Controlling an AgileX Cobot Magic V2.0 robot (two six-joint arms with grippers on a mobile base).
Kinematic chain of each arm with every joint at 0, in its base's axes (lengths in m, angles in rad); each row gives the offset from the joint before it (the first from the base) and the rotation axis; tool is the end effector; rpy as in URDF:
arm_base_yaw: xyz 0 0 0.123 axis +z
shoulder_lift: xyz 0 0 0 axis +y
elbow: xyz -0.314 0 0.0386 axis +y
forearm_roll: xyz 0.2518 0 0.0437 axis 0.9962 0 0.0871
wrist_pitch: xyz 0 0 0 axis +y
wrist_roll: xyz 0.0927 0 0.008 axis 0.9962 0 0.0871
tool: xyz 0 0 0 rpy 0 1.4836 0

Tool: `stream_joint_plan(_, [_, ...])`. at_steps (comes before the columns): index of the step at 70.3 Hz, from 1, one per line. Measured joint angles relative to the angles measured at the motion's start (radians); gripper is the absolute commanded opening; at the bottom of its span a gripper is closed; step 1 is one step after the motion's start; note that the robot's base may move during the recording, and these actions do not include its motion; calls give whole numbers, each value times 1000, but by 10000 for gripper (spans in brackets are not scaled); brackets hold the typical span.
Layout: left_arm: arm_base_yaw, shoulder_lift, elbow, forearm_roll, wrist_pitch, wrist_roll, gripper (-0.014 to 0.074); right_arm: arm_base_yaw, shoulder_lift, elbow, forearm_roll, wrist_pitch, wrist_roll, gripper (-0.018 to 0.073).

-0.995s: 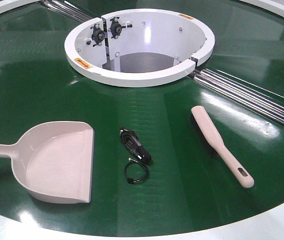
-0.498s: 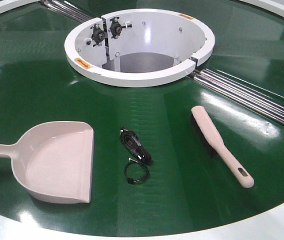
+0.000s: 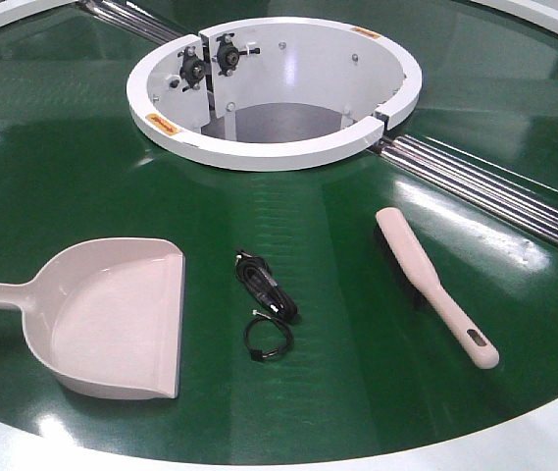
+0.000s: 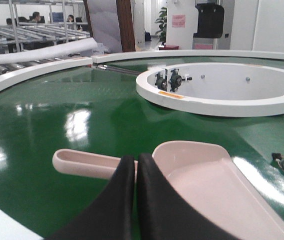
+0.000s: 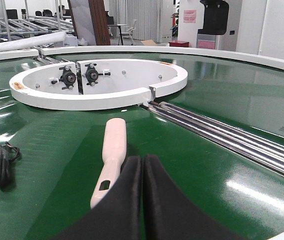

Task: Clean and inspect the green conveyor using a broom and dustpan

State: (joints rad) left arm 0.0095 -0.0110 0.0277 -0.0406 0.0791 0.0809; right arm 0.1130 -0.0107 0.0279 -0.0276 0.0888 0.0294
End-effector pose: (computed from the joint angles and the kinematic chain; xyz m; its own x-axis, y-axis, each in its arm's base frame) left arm 0.0311 0.0000 0.1967 -0.0088 0.0403 -0.9991 -0.0059 0.9992 0.0404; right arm 0.0310 0.0033 0.1958 -0.0189 -0.0002 -0.9998 -0.1103 0.9939 0.0019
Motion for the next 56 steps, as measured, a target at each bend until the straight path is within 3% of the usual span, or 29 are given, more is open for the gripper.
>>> stream_joint_plan(11, [0, 0, 0, -1, -58, 0, -6, 0, 0, 0, 0, -25, 0, -1])
stream_joint_plan(28, [0, 0, -2, -3, -272, -51, -6, 0, 0, -2, 0, -236, -2, -1])
stream_joint_plan(45, [0, 13, -191, -3, -264, -81, -6, 0, 41, -225, 0, -133, -2, -1])
stream_joint_plan(56, [0, 154, -401, -3, -176, -81, -6, 0, 205, -448, 0, -32, -2, -1])
